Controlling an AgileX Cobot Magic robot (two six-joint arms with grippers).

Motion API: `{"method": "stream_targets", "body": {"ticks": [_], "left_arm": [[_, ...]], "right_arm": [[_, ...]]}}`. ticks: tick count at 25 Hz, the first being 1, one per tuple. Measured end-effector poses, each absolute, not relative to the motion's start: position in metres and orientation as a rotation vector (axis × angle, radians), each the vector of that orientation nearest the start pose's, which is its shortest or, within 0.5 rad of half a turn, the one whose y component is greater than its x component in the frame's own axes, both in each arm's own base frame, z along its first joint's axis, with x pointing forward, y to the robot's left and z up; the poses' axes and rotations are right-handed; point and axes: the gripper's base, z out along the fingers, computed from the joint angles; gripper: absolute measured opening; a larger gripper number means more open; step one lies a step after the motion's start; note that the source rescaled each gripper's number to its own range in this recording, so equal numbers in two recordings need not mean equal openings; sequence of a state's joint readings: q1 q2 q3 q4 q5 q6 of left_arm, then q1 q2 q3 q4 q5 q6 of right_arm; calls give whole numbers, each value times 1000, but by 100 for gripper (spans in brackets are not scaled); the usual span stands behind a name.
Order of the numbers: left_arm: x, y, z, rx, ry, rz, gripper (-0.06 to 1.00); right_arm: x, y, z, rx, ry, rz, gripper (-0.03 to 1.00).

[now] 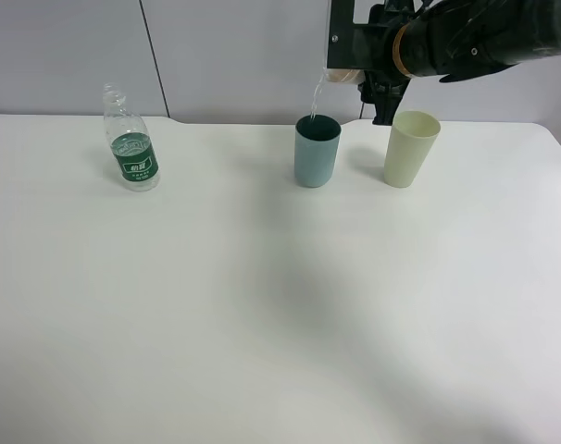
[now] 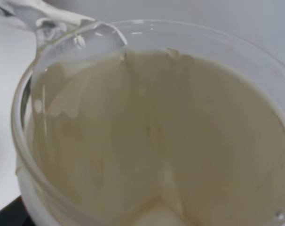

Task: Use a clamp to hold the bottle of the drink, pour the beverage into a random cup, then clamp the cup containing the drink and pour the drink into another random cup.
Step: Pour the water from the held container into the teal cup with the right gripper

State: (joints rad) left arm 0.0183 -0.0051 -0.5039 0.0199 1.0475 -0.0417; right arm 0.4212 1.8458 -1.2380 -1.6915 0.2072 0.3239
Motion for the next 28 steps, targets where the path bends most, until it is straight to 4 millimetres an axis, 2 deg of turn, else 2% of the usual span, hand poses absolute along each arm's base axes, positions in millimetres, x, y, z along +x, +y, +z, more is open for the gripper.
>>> {"method": "stream_targets", "body": {"ticks": [28], "left_arm": [[-6,1,279,-62,2021,9,100]], "right_arm": [[393,151,238,-1603,1432,-856,1]]}}
